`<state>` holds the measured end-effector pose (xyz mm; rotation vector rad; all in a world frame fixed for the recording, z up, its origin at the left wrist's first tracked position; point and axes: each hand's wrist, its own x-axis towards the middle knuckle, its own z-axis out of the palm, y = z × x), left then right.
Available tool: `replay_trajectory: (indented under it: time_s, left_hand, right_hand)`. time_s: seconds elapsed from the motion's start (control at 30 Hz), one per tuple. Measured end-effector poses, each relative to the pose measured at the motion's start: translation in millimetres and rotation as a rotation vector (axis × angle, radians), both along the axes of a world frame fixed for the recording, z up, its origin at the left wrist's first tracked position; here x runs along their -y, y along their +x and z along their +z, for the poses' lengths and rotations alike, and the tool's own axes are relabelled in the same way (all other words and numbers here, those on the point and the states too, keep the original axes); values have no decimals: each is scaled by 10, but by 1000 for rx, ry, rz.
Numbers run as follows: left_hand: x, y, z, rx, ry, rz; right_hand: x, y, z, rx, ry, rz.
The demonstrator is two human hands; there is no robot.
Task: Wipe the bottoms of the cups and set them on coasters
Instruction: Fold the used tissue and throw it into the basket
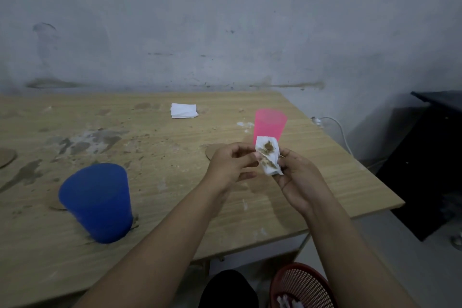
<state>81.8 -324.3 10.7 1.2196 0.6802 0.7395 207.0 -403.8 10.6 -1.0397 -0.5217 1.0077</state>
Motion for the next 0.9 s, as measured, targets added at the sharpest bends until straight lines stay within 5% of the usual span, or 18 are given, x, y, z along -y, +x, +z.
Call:
replay_trajectory:
  time_s: [0.57,0.9]
  left_hand:
    - [-7,51,-74,69,174,-30]
    - [39,23,-134,-203,793,26]
  right_hand:
    - [85,10,54,171,-59,26]
    - [91,34,63,70,-98,32]
